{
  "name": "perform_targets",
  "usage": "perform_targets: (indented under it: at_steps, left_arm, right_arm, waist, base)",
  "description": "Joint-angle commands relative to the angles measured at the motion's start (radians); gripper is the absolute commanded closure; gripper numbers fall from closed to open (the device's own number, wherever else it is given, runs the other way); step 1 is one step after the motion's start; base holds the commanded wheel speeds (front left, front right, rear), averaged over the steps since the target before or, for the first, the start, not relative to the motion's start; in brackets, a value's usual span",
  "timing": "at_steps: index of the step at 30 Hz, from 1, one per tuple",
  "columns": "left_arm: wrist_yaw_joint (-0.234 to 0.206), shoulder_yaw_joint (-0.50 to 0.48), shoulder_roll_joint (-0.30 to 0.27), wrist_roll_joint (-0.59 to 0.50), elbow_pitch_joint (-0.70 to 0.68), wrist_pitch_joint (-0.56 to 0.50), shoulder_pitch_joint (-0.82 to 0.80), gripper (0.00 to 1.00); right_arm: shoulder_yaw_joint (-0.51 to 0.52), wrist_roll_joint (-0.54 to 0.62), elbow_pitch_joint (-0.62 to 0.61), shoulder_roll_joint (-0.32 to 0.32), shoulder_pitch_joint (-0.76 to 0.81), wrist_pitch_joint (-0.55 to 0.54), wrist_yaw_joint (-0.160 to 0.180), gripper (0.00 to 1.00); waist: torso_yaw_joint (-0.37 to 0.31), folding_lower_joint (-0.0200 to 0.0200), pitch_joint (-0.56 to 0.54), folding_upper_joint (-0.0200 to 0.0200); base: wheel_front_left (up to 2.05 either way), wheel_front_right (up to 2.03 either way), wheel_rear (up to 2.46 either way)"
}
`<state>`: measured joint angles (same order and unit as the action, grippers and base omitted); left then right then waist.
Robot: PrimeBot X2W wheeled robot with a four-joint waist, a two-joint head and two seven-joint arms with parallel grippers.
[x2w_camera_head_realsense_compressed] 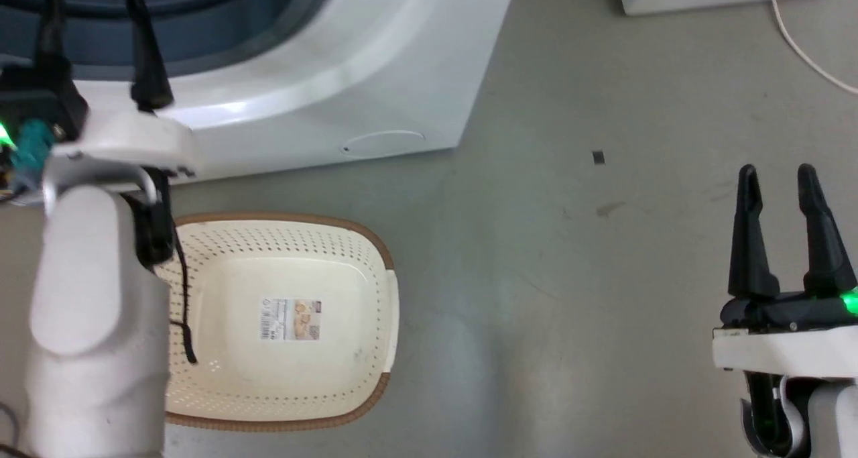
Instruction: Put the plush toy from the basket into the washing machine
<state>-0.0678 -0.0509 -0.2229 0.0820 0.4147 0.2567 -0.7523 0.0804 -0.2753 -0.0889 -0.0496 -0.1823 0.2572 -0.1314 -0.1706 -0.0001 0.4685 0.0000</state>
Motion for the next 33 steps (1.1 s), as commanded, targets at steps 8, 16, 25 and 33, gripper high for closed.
perform_targets:
  at_steps: [8,16,25,33]
  left_arm:
    - [0.006,0.019,0.083,-0.028,-0.138,0.005,0.252,0.00]
    - [0.013,0.034,0.120,-0.039,-0.172,0.005,0.434,0.00]
    - [0.012,0.040,0.138,-0.049,-0.193,0.005,0.579,0.00]
    - [0.010,0.031,0.147,-0.045,-0.187,0.005,0.664,0.00]
  right_arm:
    - [0.009,0.073,0.012,-0.001,0.071,0.005,0.001,0.00]
    - [-0.009,0.116,0.025,-0.001,0.142,0.005,0.001,0.00]
    - [-0.029,0.142,0.040,-0.001,0.208,0.005,0.001,0.00]
    - [-0.038,0.157,0.062,-0.001,0.251,0.005,0.001,0.00]
  waist:
    - [0.099,0.0001,-0.168,0.0000]
    - [0.152,0.0001,-0.280,0.0000]
    - [0.194,0.0001,-0.369,0.0000]
    - [0.221,0.0001,-0.426,0.0000]
  base:
    - [0.00,0.00,0.00]
    - [0.00,0.00,0.00]
    - [0.00,0.00,0.00]
    - [0.00,0.00,0.00]
